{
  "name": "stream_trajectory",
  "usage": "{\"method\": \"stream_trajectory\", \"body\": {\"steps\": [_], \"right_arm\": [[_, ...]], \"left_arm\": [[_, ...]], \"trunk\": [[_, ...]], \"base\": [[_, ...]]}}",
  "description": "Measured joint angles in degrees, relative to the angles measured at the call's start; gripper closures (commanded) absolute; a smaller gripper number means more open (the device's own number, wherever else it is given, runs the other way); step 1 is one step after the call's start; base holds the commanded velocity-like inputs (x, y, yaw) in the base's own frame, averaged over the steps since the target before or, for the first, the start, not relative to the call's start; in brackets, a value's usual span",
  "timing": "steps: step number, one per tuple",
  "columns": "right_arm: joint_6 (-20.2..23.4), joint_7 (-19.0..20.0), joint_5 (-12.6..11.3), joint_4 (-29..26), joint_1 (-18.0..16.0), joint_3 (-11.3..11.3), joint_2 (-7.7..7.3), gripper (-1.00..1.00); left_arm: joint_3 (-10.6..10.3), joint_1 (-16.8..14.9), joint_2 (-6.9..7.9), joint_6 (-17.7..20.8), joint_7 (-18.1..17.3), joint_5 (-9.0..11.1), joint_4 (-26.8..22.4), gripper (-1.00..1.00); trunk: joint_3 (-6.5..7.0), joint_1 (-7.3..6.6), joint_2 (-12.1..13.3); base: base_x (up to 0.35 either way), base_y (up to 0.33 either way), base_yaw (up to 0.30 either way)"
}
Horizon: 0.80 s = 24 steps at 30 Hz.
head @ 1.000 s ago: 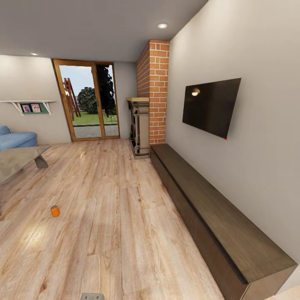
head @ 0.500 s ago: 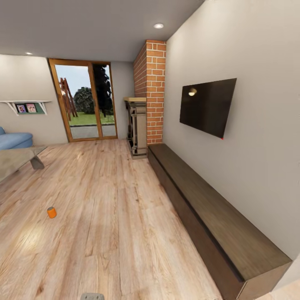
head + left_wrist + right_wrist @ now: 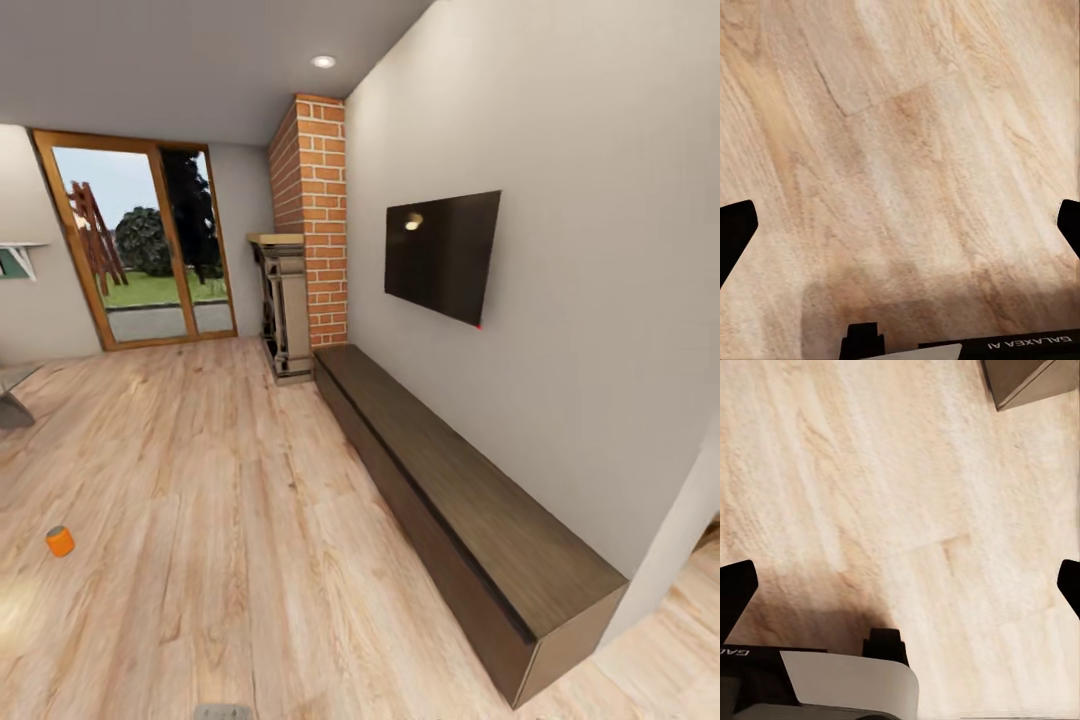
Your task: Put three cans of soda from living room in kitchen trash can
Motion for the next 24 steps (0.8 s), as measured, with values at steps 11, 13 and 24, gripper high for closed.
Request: {"method": "stream_trajectory", "body": {"steps": [11,13,24], "right_arm": [[0.0,0.1,0.1,0.0,0.0,0.0,-0.05,-1.0],[0.0,0.1,0.1,0.0,0.0,0.0,-0.1,-1.0],[0.0,0.3,0.2,0.0,0.0,-0.3,-0.43,-1.0]], "left_arm": [[0.0,0.0,0.0,-0.1,0.0,-0.1,0.0,-1.0],[0.0,0.0,0.0,-0.1,0.0,-0.1,0.0,-1.0],[0.0,0.0,0.0,-0.1,0.0,-0.1,0.0,-1.0]], "trunk": [[0.0,0.0,0.0],[0.0,0.0,0.0],[0.0,0.0,0.0]], "base": [[0.0,0.0,-0.298],[0.0,0.0,-0.271],[0.0,0.0,-0.287]]}}
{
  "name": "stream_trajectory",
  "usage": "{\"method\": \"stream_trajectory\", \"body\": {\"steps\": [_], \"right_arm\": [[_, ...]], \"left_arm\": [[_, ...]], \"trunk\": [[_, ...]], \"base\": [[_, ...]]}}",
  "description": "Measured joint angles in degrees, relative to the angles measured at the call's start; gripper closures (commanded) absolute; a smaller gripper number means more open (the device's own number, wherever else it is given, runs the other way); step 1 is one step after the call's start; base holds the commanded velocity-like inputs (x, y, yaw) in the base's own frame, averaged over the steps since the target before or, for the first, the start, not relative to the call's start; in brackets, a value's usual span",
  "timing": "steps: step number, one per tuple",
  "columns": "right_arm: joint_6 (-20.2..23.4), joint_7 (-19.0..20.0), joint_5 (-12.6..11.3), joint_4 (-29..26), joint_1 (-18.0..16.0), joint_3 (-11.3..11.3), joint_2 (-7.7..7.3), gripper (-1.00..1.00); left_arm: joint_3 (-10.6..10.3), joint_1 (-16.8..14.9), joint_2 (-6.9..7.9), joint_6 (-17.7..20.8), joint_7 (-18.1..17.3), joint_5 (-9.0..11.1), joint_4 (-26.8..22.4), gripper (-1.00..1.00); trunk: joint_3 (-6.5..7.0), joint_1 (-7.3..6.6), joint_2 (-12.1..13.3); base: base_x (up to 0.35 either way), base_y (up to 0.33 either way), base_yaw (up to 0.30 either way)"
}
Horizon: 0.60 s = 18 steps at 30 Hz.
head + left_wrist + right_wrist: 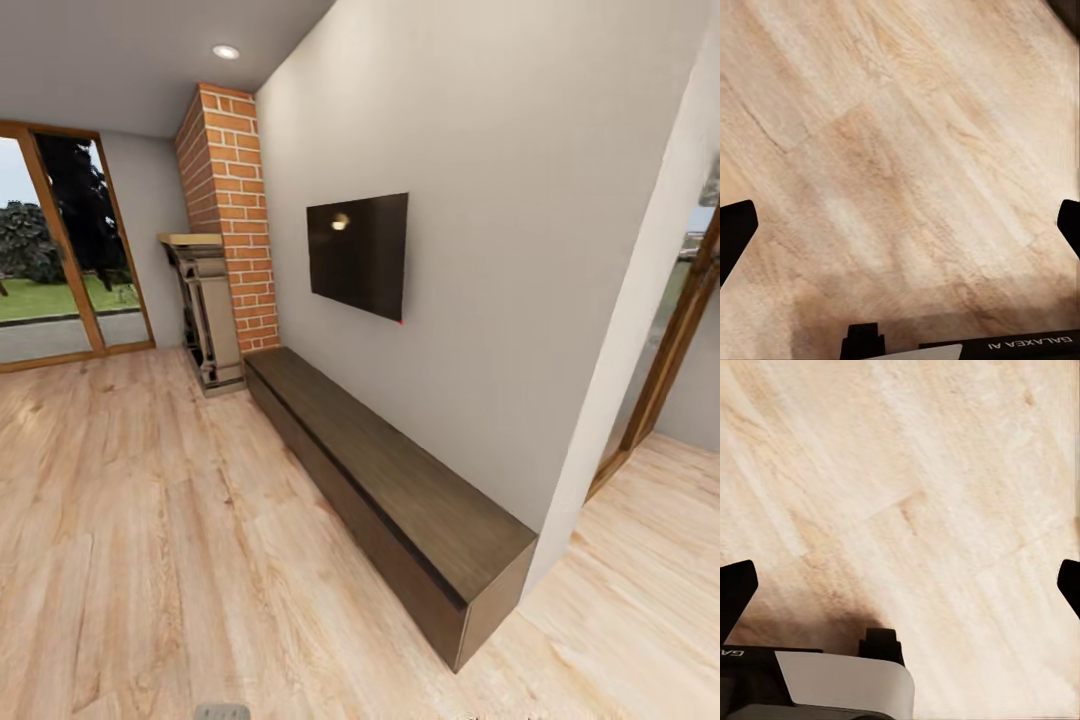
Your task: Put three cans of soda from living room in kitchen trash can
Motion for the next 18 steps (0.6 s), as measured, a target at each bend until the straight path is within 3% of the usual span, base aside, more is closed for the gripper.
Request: {"method": "stream_trajectory", "body": {"steps": [18], "right_arm": [[0.0,-0.1,0.0,0.0,0.0,0.0,-0.02,-1.0]], "left_arm": [[0.0,0.0,0.0,0.0,0.0,0.1,0.0,-1.0]], "trunk": [[0.0,0.0,0.0]], "base": [[0.0,0.0,-0.3]]}}
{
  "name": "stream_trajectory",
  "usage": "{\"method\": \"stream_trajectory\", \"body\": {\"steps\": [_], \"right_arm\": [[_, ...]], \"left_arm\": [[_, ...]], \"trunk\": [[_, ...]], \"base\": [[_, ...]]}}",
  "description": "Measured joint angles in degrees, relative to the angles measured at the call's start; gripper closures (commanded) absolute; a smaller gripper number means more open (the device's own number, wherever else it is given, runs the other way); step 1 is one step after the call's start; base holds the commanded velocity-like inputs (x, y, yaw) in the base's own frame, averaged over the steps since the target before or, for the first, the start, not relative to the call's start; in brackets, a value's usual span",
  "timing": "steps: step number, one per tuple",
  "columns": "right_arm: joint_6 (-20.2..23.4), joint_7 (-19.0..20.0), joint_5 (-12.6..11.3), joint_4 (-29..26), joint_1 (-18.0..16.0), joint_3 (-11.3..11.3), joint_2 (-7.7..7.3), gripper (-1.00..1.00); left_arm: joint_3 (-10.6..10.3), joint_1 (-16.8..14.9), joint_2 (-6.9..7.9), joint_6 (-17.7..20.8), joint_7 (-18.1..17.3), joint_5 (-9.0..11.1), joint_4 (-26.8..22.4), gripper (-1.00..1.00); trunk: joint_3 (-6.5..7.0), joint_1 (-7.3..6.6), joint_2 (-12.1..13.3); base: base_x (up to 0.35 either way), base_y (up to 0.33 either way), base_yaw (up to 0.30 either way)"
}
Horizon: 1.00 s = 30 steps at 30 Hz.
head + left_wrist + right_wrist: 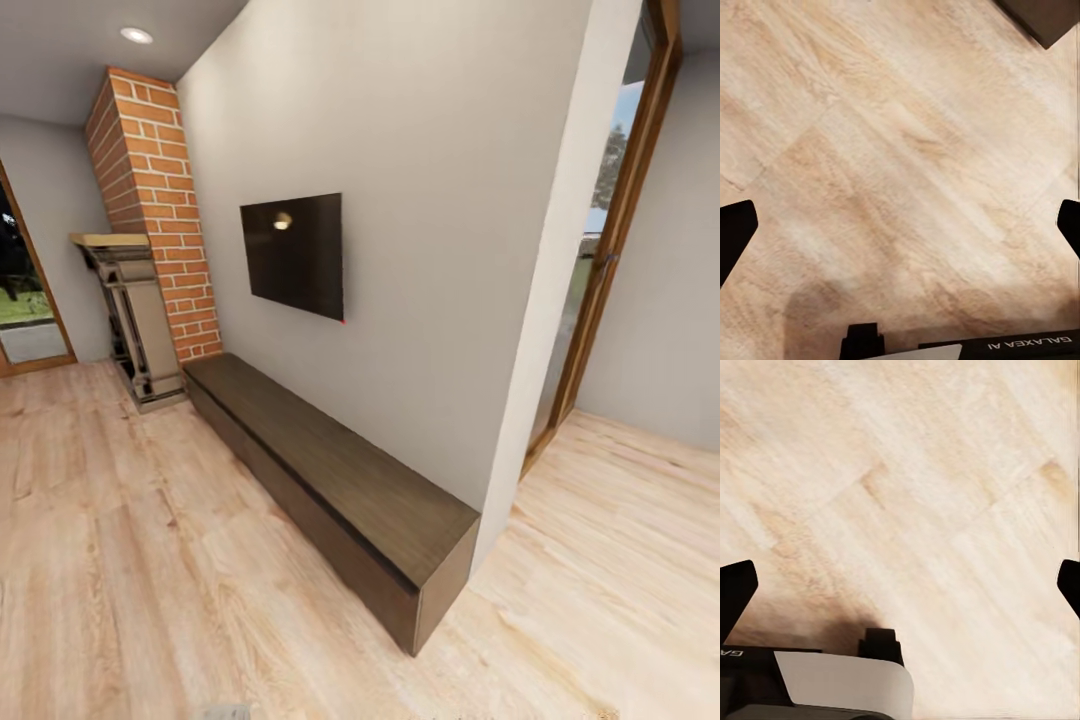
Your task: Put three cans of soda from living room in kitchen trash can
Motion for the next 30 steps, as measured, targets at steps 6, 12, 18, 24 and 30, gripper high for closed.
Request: {"method": "stream_trajectory", "body": {"steps": [6,12,18,24,30], "right_arm": [[0.0,-0.1,0.0,0.0,0.0,0.0,0.0,-1.0],[0.0,-0.1,0.0,0.0,0.0,0.1,0.01,-1.0],[0.0,-0.1,0.0,0.0,0.0,0.2,0.01,-1.0],[0.0,-0.1,0.0,0.0,0.0,0.2,0.01,-1.0],[0.0,-0.1,0.0,0.0,0.0,0.2,0.01,-1.0]], "left_arm": [[0.0,0.0,0.0,0.0,0.0,0.0,0.0,-1.0],[0.0,0.0,0.0,0.0,0.1,0.0,0.0,-1.0],[0.0,0.0,0.0,0.0,0.1,0.0,0.0,-1.0],[0.0,0.0,0.0,0.0,0.1,0.0,0.0,-1.0],[0.0,0.0,0.0,0.0,0.1,0.0,0.0,-1.0]], "trunk": [[0.0,0.0,0.0],[0.0,0.0,0.0],[0.0,0.0,0.0],[0.0,0.0,0.0],[0.0,0.0,0.0]], "base": [[0.0,0.0,-0.3],[0.0,0.0,-0.3],[0.0,0.0,-0.3],[0.0,0.0,-0.3],[0.0,0.0,-0.3]]}}
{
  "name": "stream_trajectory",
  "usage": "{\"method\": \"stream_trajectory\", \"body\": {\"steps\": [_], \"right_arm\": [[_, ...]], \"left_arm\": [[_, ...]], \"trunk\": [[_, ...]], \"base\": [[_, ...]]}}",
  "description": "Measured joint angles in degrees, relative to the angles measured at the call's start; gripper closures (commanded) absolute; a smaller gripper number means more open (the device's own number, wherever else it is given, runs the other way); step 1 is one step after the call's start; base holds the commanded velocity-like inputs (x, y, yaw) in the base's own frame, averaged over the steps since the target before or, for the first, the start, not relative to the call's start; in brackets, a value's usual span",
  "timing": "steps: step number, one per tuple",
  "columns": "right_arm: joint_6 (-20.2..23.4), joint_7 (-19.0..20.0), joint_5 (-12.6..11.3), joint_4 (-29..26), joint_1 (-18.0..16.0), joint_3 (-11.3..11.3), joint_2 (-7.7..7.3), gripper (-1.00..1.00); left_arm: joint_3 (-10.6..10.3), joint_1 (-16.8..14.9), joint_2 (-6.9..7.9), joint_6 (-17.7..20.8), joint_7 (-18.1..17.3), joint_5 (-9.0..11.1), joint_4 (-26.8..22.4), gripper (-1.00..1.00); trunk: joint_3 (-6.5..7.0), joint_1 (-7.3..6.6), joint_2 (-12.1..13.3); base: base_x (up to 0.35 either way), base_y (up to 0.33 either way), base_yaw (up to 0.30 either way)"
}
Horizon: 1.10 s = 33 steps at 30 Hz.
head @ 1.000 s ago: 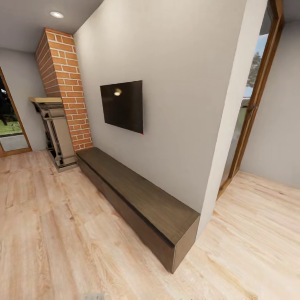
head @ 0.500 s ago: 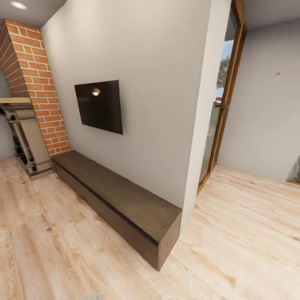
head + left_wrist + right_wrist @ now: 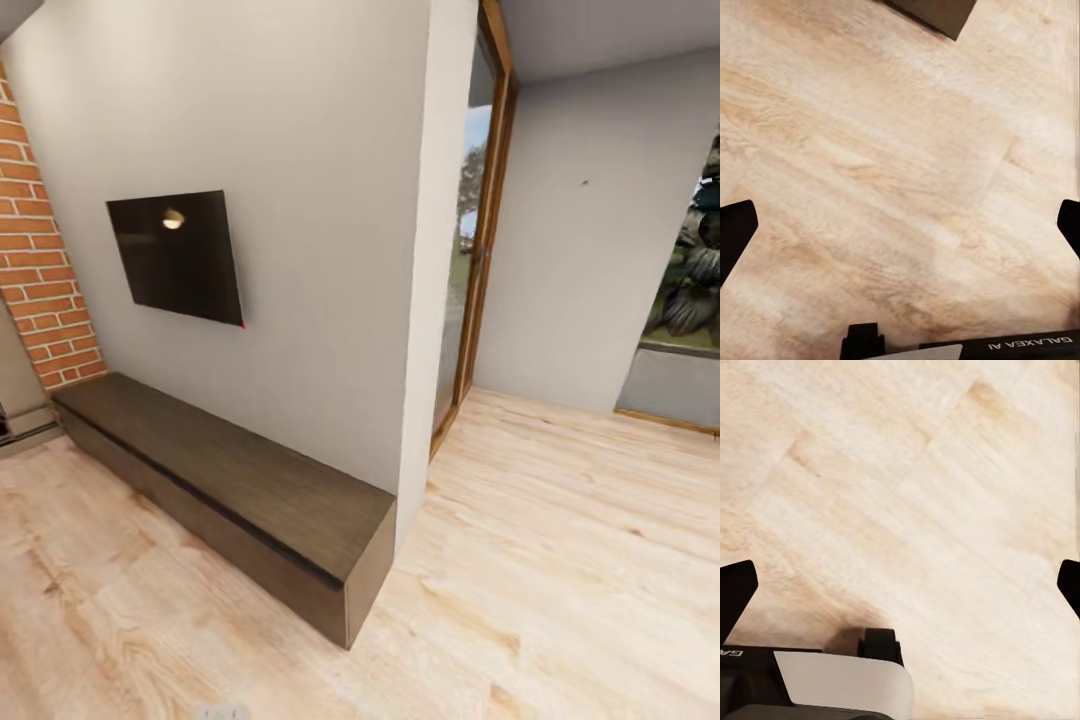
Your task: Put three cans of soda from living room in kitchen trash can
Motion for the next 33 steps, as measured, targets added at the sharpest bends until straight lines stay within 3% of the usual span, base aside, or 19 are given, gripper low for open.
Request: {"method": "stream_trajectory", "body": {"steps": [33], "right_arm": [[0.0,0.0,0.0,0.0,0.0,0.0,0.0,-1.0]], "left_arm": [[0.0,0.0,0.0,0.0,0.0,0.0,0.0,-1.0]], "trunk": [[0.0,0.0,0.0]], "base": [[0.0,0.0,-0.3]]}}
